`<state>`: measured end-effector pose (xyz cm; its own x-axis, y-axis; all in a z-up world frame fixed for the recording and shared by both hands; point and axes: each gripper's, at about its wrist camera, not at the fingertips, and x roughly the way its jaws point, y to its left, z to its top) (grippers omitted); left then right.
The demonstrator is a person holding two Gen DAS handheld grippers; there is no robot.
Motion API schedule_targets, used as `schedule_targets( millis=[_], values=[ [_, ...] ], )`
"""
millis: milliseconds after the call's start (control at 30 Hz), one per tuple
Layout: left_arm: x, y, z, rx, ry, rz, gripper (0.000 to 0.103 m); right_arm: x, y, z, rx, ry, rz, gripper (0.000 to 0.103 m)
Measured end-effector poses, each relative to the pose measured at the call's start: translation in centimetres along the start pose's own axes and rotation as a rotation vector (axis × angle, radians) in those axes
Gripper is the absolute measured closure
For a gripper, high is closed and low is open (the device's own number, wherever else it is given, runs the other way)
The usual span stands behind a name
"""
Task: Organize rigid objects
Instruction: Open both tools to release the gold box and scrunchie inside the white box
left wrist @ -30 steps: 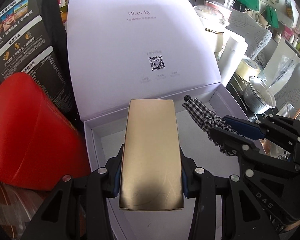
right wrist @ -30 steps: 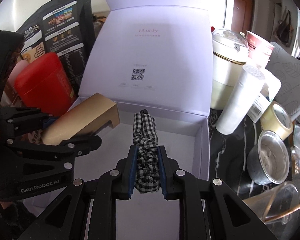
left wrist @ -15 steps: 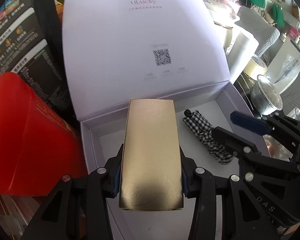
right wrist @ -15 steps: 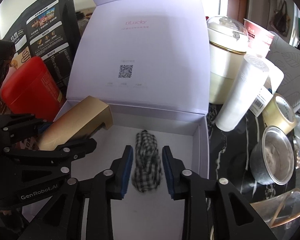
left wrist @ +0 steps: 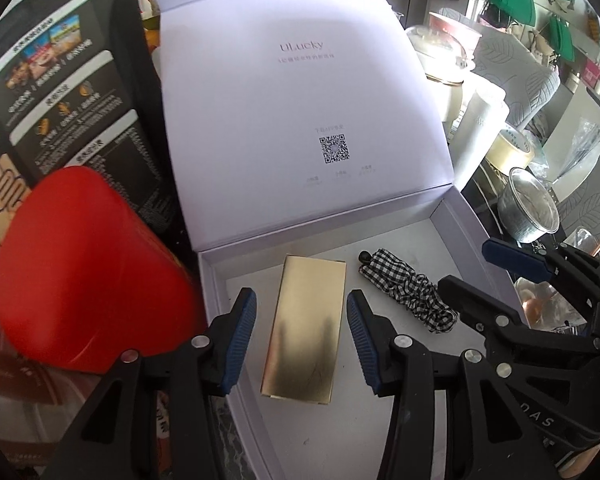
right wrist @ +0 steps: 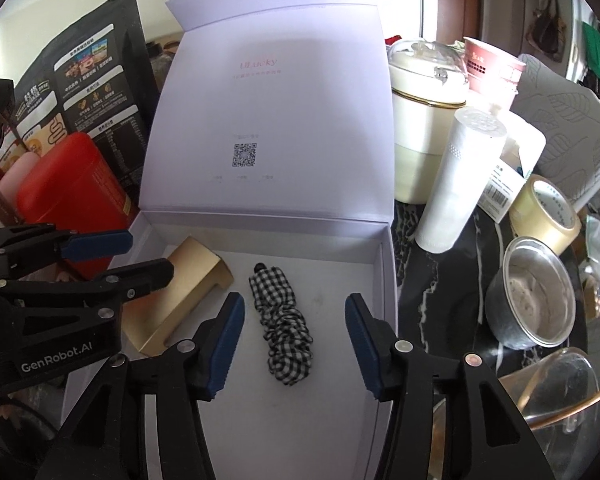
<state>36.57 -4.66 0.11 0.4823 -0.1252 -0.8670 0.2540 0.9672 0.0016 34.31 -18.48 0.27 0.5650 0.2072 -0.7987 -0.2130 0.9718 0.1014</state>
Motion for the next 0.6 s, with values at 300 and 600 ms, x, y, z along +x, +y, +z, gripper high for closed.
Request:
schedule_targets(
  millis=[300, 600],
  values=[
    [-3.4, -0.4, -1.0, 0.001, -0.037, -0.001, 0.056, -3.4, 1.2, -0.2, -0.020, -0.044, -0.012, 0.051],
    [-8.0, -1.4, -2.3, 0.020, -0.096, 0.008, 0.056, -8.0, 2.1, -1.5, -0.034, -0.093, -0.030, 0.051]
  ],
)
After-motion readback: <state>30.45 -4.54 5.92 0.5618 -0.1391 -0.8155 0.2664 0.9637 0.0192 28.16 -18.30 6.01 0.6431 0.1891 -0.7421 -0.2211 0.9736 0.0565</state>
